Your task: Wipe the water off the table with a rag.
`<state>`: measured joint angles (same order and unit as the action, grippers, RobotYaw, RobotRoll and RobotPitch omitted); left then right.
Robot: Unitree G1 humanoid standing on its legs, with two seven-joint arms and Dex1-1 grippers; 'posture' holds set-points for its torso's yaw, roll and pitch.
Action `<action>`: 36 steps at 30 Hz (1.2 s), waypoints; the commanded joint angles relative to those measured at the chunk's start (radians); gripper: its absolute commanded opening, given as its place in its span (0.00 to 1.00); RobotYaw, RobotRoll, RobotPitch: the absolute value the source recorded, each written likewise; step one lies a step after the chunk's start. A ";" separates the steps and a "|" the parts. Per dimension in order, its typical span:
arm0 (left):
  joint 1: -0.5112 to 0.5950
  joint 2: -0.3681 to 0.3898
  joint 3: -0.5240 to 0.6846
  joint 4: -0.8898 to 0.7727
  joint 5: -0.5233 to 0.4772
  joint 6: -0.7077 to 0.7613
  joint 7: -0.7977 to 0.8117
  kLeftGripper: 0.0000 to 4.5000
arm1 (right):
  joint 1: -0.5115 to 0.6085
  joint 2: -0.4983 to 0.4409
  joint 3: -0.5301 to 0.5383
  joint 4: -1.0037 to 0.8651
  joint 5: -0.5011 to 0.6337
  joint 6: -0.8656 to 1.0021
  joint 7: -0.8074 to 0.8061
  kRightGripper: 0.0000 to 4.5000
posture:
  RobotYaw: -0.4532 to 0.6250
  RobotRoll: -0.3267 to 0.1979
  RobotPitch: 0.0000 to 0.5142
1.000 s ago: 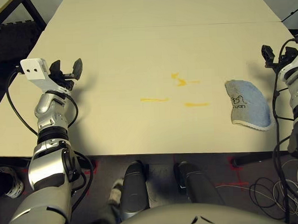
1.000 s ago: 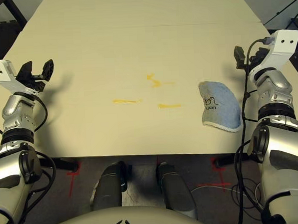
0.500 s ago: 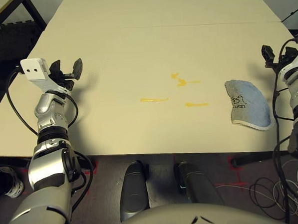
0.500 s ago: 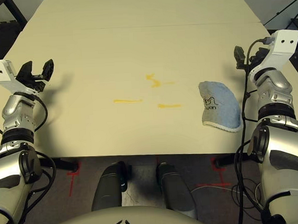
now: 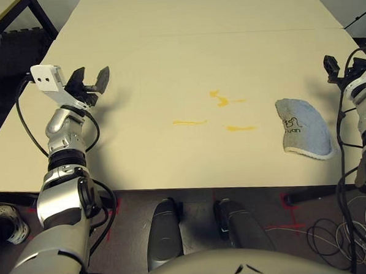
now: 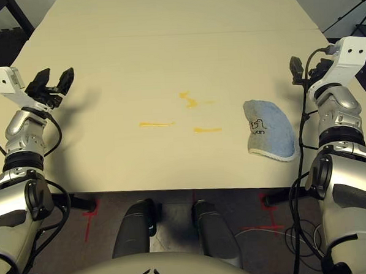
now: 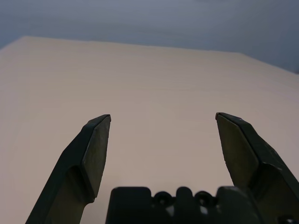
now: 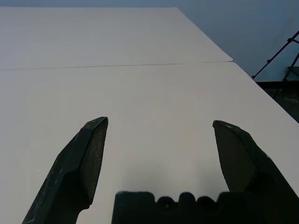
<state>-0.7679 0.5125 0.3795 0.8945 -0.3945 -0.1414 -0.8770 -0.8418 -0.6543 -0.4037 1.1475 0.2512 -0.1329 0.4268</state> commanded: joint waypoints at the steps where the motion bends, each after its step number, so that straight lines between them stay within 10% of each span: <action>1: 0.058 -0.008 -0.047 -0.130 -0.045 0.075 -0.154 1.00 | 0.007 -0.016 -0.006 0.019 0.001 -0.002 -0.005 0.99 | 0.51 0.62 0.23; 16: 0.233 0.053 -0.299 -0.409 0.001 0.110 -0.544 1.00 | 0.008 -0.027 0.002 0.019 0.002 0.047 0.033 0.99 | 0.51 0.62 0.24; 36: 0.231 0.058 -0.332 -0.346 0.021 0.046 -0.591 1.00 | 0.209 -0.242 0.151 -0.201 -0.006 0.546 0.641 0.99 | 0.48 0.62 0.28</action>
<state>-0.5399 0.5701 0.0585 0.5294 -0.3900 -0.0840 -1.4584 -0.6479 -0.8927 -0.2704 0.9741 0.2414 0.3775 1.0474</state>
